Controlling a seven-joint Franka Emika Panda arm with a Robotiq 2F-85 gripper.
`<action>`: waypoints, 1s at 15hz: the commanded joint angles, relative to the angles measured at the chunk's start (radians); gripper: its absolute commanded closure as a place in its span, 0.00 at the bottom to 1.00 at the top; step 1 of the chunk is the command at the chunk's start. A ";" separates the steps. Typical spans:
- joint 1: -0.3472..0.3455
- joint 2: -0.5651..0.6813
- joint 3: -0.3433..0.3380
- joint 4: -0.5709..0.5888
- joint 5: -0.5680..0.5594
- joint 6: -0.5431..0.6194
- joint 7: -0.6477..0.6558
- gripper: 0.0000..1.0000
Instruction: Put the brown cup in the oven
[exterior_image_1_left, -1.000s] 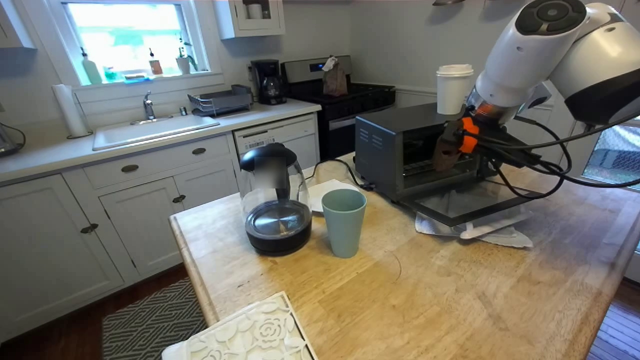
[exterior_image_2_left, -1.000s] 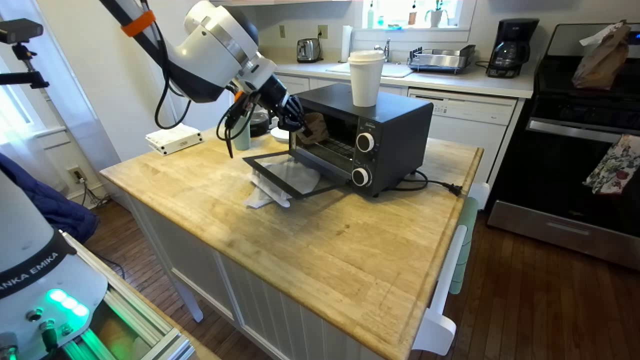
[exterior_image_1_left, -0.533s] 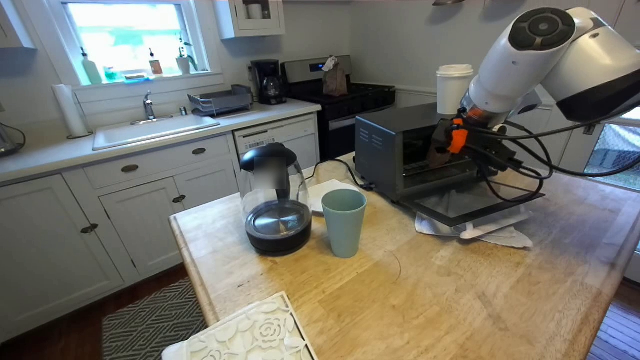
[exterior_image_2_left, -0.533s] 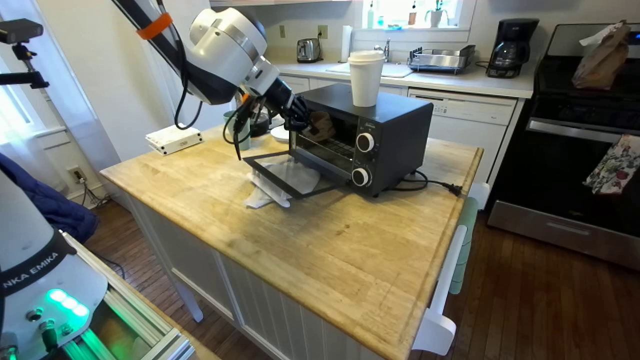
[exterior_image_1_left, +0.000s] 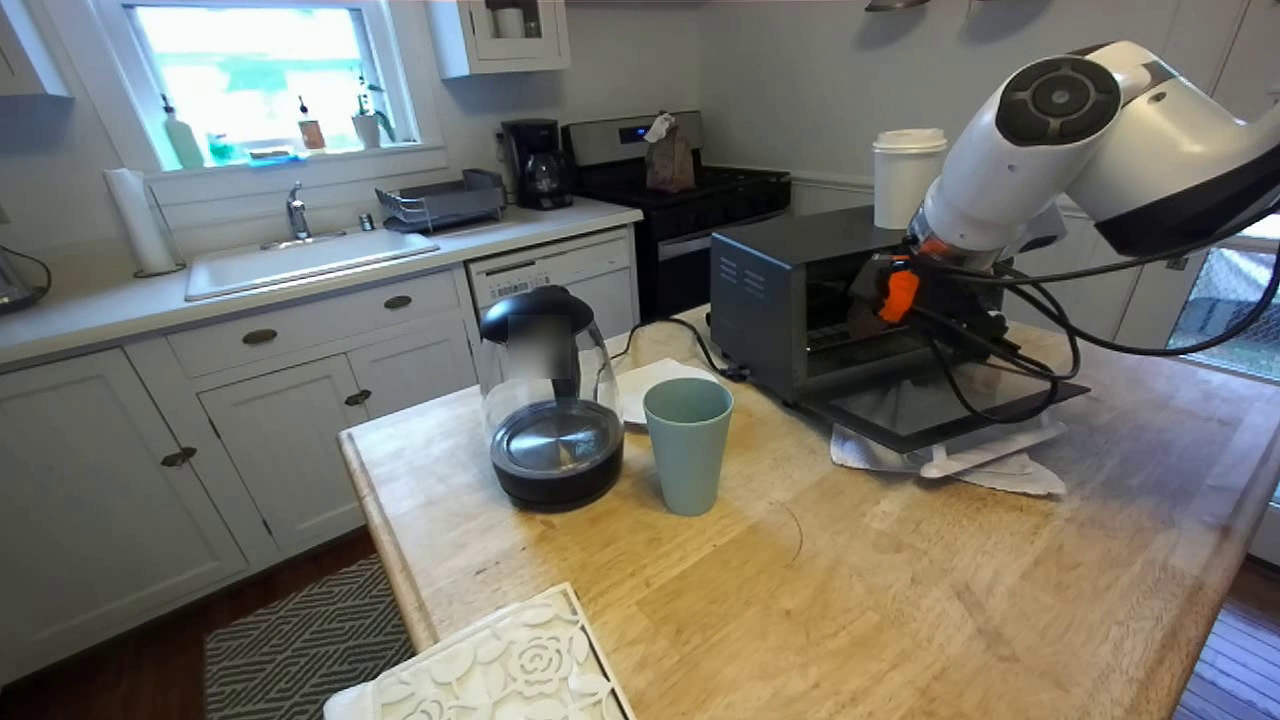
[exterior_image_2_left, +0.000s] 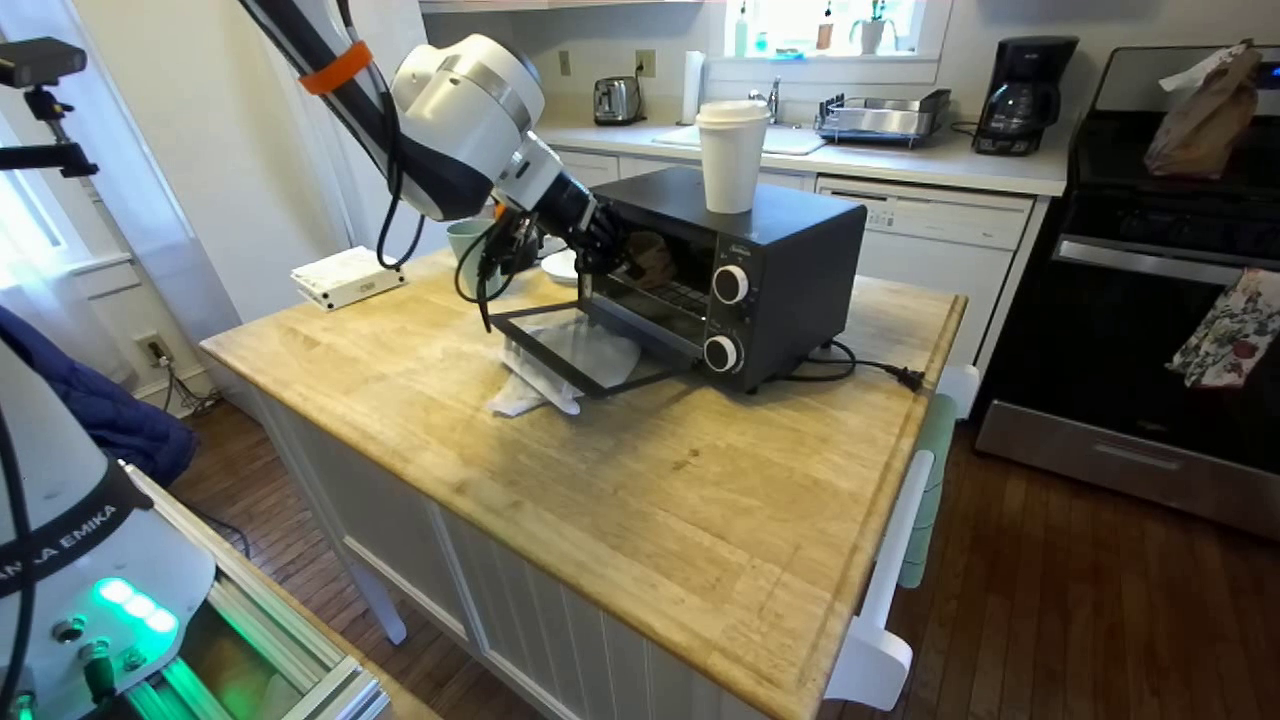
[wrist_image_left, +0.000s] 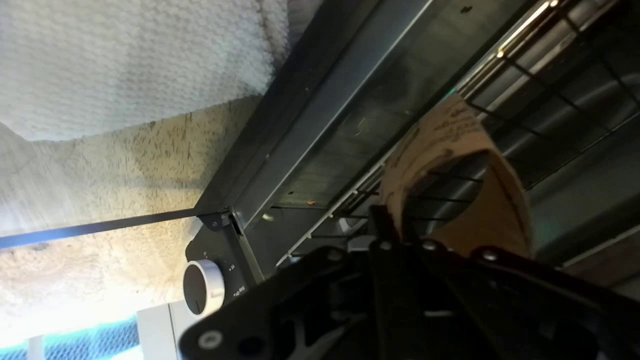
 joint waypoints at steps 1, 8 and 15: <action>0.010 0.035 0.005 0.043 -0.072 -0.031 0.109 1.00; -0.002 0.029 0.030 0.073 -0.024 -0.046 0.073 1.00; -0.016 0.010 0.047 0.082 0.088 -0.125 0.062 1.00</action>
